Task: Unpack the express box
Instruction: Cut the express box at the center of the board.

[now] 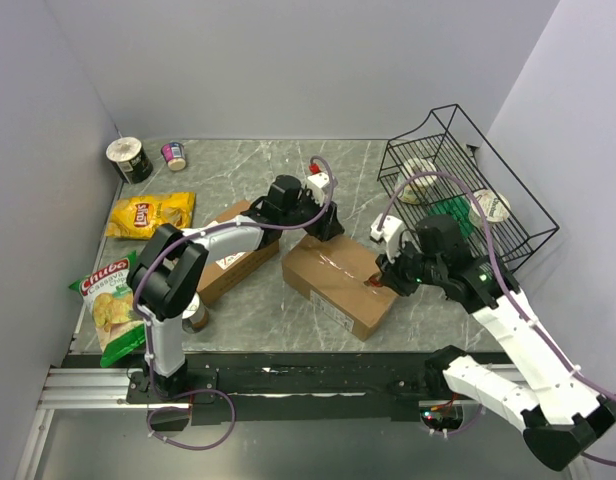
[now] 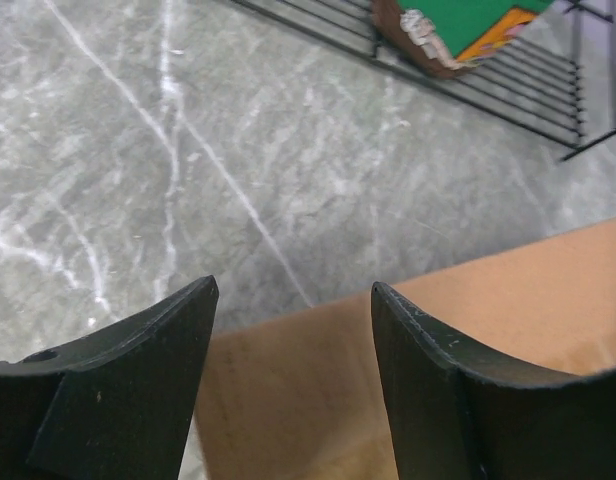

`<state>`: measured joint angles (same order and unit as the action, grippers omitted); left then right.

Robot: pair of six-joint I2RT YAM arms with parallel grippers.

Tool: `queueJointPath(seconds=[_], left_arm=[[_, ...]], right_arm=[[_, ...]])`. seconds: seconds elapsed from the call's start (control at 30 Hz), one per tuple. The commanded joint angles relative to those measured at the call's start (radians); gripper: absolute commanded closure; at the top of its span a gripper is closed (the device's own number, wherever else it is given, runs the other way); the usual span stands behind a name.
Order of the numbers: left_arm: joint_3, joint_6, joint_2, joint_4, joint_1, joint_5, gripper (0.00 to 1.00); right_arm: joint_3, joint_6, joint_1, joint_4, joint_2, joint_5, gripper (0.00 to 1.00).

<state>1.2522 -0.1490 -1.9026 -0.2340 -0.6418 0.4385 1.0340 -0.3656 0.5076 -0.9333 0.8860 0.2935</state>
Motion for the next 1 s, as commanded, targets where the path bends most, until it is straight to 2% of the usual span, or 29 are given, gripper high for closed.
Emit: queueJointPath(seconds=[0.0, 0.3, 0.63, 0.83, 0.9, 0.97], left_arm=[[-0.008, 0.042, -0.065, 0.170, 0.005, -0.099, 0.31], [-0.020, 0.046, -0.079, 0.177, 0.005, -0.144, 0.31], [-0.008, 0.072, -0.102, 0.186, 0.005, -0.158, 0.33], [-0.004, 0.069, -0.089, 0.185, 0.007, -0.176, 0.33], [-0.014, 0.036, -0.043, 0.135, 0.025, -0.149, 0.30], [-0.031, -0.041, 0.042, 0.081, 0.056, 0.025, 0.28]], right_arm=[[-0.002, -0.018, 0.009, -0.133, -0.058, 0.016, 1.00], [0.008, -0.091, 0.009, -0.312, -0.044, 0.056, 1.00], [0.052, -0.127, 0.011, -0.439, -0.038, 0.022, 1.00], [0.037, -0.110, 0.008, -0.432, -0.062, 0.029, 1.00], [0.040, -0.110, 0.009, -0.424, -0.048, 0.032, 1.00], [0.049, -0.110, 0.011, -0.414, -0.035, 0.032, 1.00]])
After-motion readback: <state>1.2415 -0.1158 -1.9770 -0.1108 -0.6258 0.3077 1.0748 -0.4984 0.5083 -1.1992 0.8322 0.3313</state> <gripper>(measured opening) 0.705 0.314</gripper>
